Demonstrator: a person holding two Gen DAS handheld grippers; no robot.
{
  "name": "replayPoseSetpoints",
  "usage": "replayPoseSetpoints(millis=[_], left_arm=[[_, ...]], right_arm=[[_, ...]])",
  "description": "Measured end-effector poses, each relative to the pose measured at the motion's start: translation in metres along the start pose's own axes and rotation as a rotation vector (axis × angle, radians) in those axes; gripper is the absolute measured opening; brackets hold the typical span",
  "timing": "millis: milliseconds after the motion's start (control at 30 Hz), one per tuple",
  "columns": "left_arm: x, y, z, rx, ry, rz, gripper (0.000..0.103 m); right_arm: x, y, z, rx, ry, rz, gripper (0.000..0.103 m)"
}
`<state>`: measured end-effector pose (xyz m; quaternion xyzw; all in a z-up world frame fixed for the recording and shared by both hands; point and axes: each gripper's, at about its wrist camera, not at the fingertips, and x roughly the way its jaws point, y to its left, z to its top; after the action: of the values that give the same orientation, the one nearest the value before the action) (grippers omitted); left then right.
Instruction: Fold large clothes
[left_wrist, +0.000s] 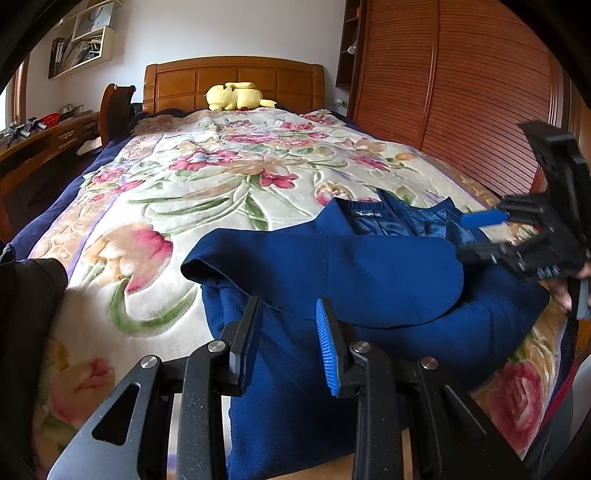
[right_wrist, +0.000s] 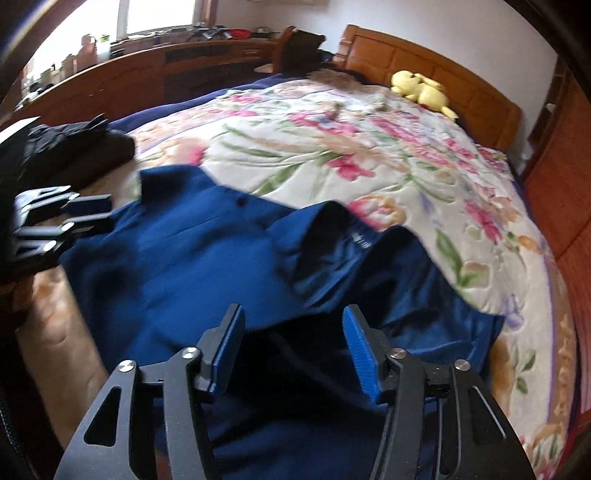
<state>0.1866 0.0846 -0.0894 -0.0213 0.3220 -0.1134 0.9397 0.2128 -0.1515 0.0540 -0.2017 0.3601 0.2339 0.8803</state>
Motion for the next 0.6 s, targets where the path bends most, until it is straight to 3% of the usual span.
replayPoseSetpoints(millis=[167, 600], left_arm=[[0.001, 0.0, -0.001, 0.002, 0.001, 0.002, 0.031], [-0.002, 0.003, -0.001, -0.002, -0.002, 0.01, 0.031]], right_arm=[[-0.002, 0.001, -0.014, 0.002, 0.021, 0.028, 0.071], [0.004, 0.04, -0.017, -0.153, 0.039, -0.062, 0.077]])
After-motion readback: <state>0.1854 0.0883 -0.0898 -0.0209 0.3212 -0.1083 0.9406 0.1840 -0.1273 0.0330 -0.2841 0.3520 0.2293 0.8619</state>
